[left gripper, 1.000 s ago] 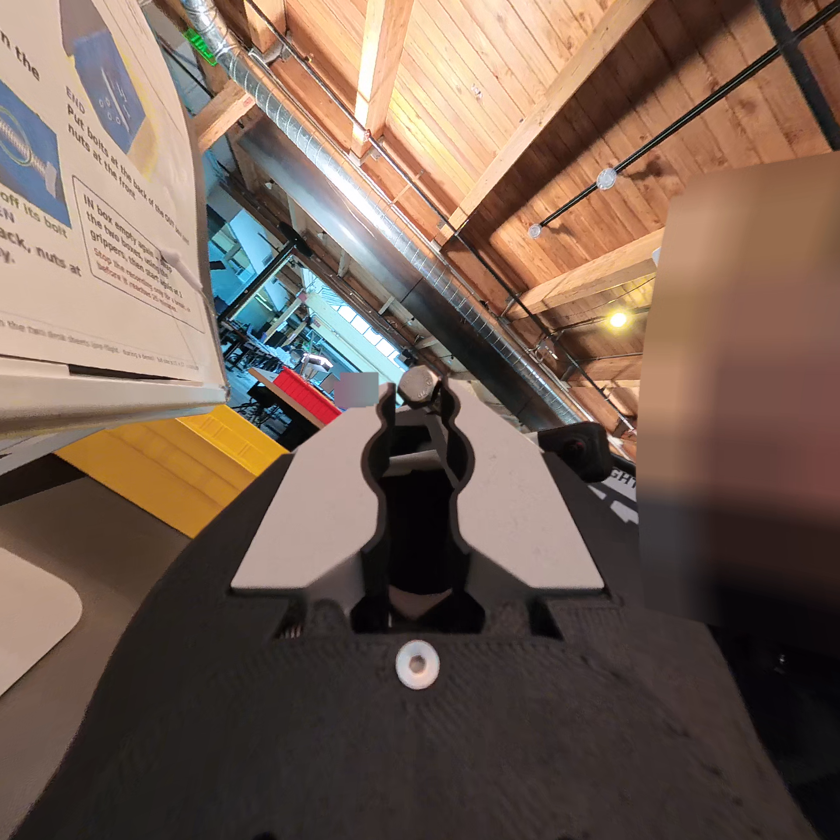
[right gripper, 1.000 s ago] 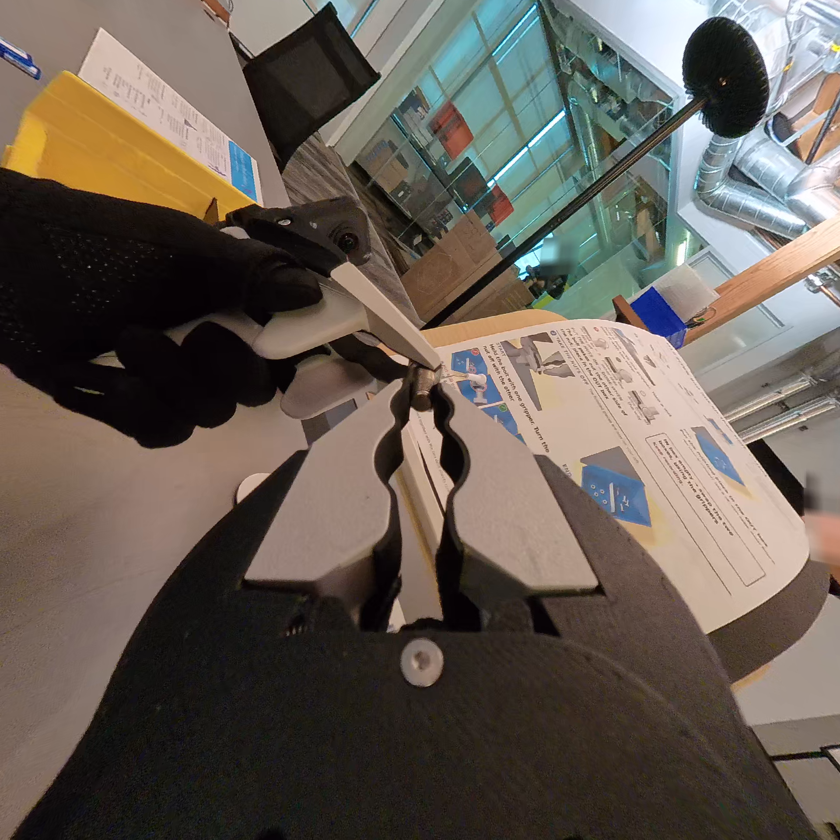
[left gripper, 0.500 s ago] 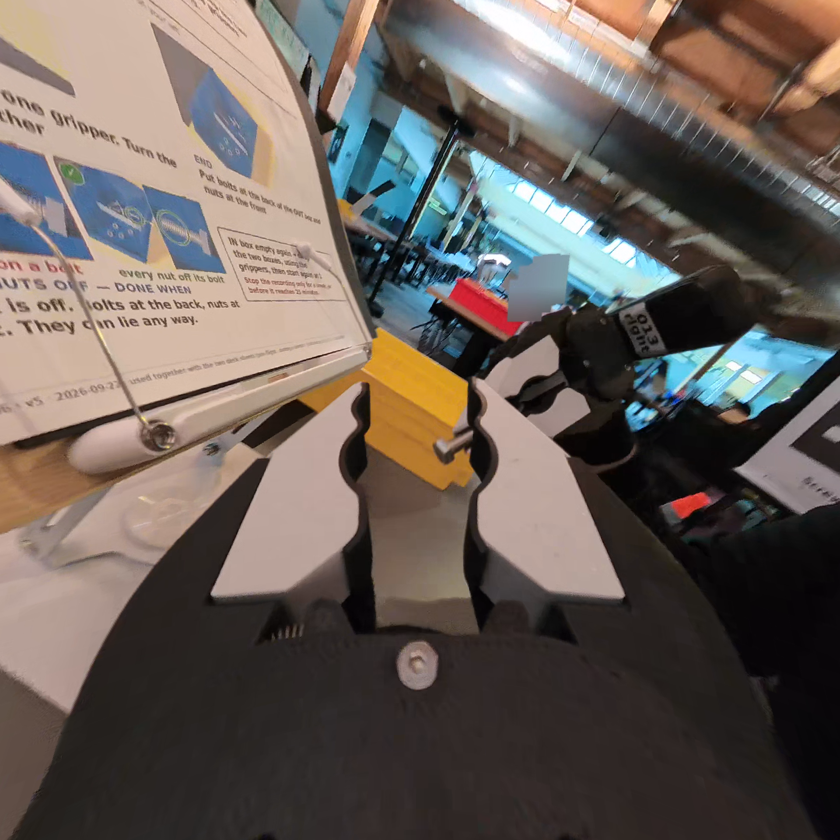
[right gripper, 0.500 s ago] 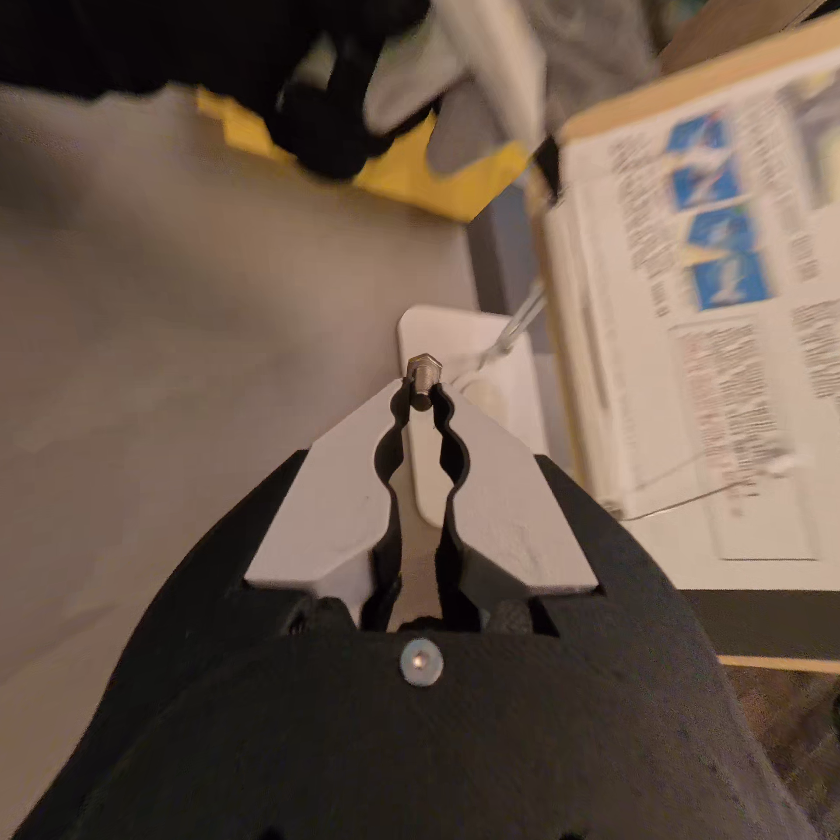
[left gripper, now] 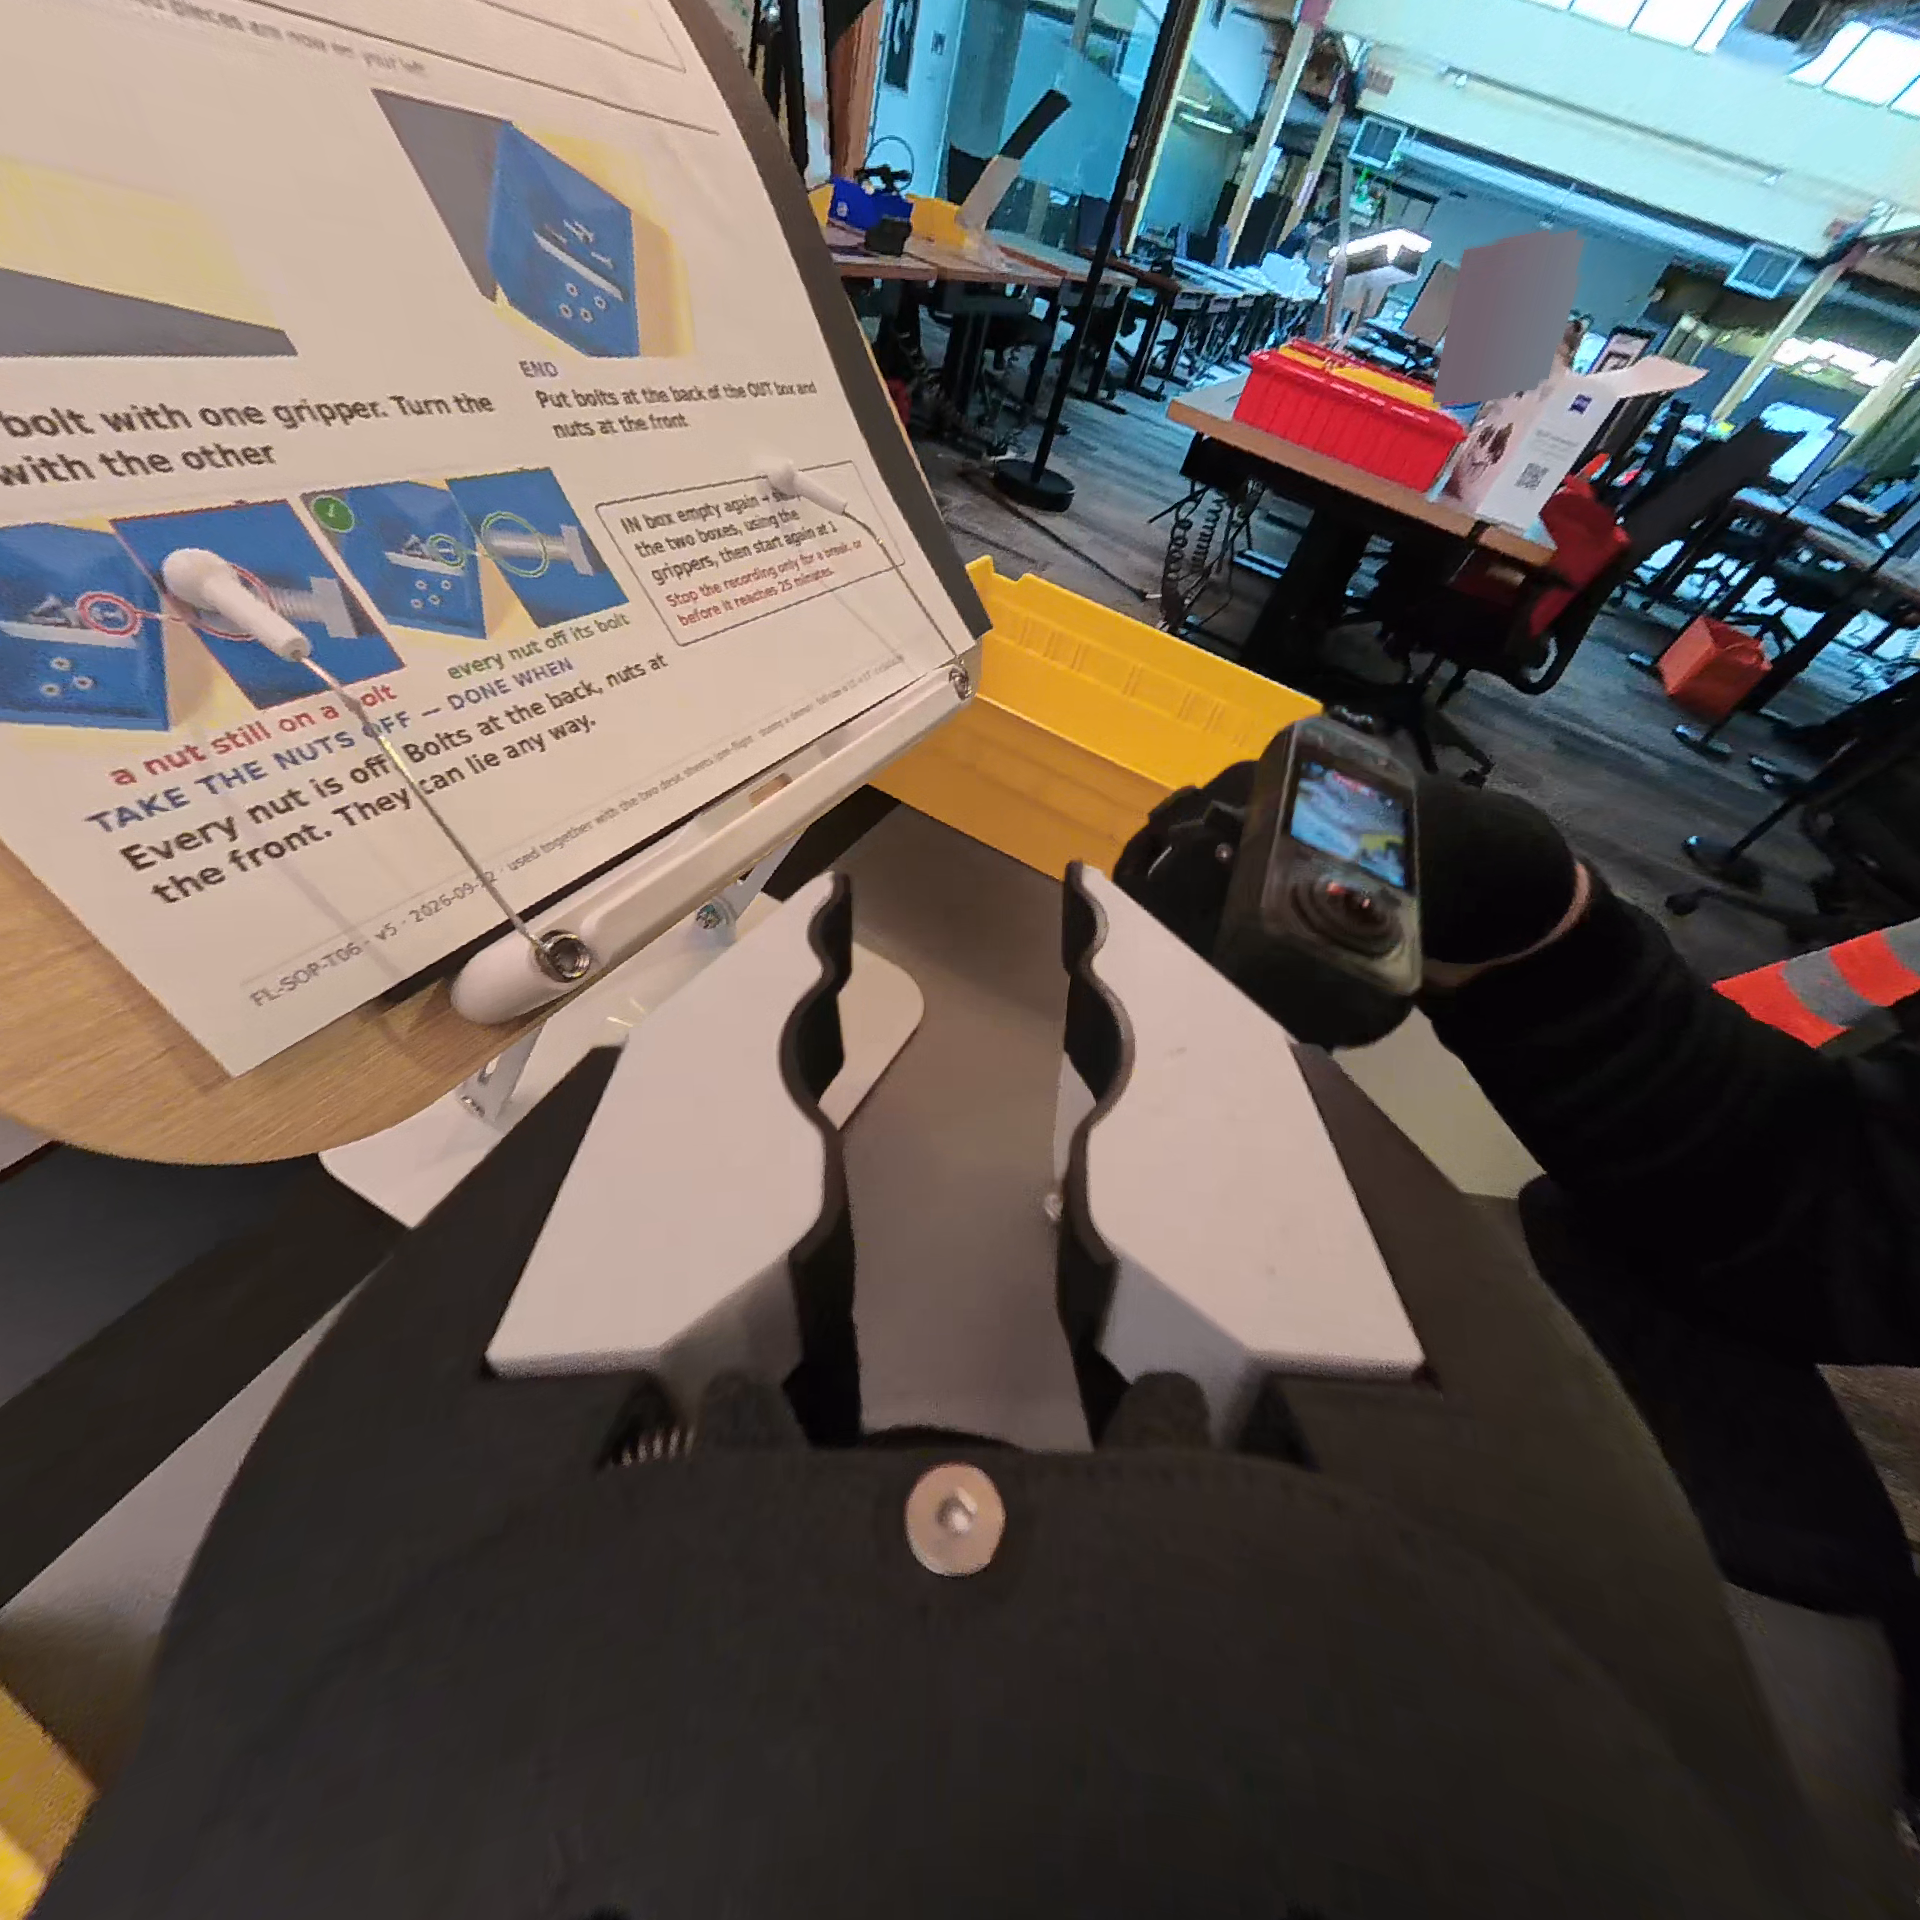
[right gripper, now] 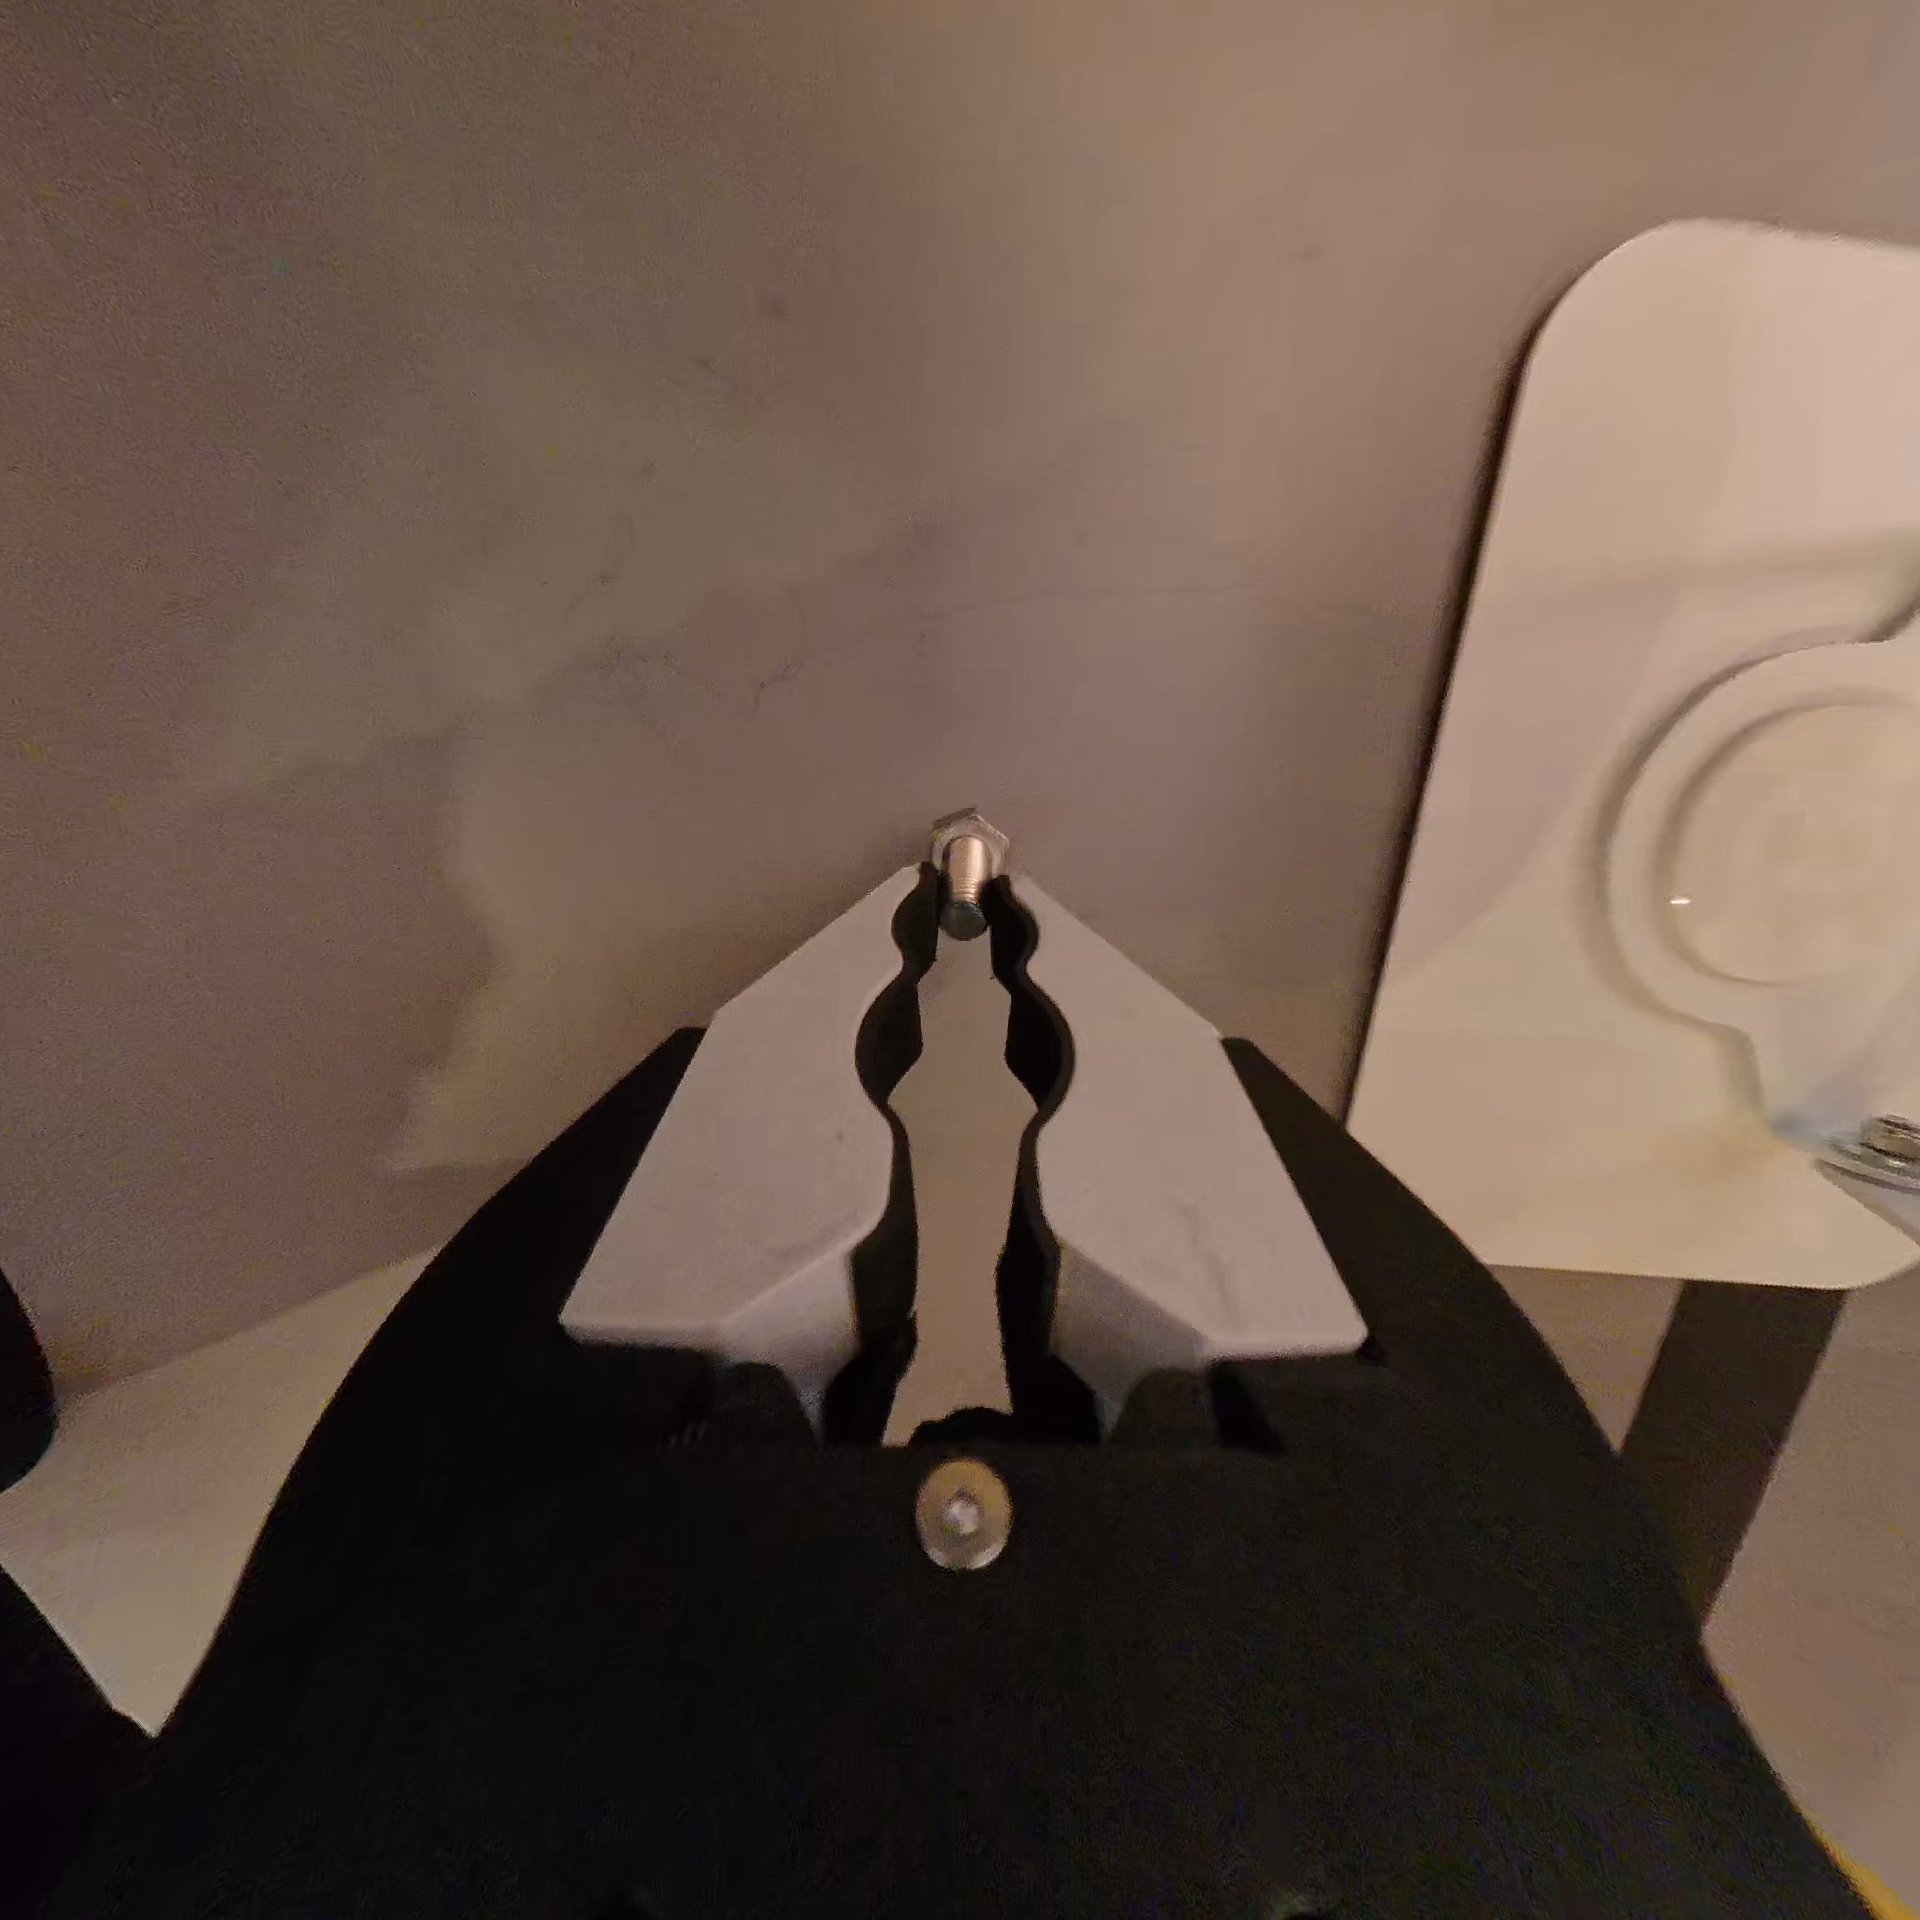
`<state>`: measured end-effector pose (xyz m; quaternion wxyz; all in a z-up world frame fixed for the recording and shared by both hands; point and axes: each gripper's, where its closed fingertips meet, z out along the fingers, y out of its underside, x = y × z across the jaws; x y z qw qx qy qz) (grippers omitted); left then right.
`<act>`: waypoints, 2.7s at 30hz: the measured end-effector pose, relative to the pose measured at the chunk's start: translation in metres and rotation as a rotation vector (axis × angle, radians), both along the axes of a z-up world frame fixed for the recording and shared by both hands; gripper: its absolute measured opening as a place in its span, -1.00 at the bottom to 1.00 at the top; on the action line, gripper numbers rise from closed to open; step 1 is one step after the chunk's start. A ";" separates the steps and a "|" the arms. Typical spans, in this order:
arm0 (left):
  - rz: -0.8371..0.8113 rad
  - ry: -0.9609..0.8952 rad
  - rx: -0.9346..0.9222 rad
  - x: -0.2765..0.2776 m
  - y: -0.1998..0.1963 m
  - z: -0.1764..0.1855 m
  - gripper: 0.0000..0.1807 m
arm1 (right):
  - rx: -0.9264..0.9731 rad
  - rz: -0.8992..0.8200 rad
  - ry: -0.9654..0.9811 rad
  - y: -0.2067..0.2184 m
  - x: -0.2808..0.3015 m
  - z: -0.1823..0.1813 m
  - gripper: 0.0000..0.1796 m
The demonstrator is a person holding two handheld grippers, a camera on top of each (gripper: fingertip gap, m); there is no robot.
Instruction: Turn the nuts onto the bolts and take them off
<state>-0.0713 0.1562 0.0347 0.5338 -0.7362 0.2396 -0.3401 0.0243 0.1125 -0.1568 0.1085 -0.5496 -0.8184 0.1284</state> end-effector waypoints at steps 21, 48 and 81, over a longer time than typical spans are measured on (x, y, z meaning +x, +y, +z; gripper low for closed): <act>0.010 0.037 0.014 0.003 -0.002 0.004 -0.57 | -0.014 -0.036 -0.007 0.000 -0.009 -0.001 -0.69; 0.264 0.871 -0.825 -0.253 -0.132 -0.186 -0.61 | 0.004 0.013 0.161 -0.007 -0.011 0.044 -0.72; 0.320 0.595 -0.601 -0.233 -0.095 -0.126 -0.81 | 0.081 0.010 0.331 0.006 -0.024 0.075 -0.66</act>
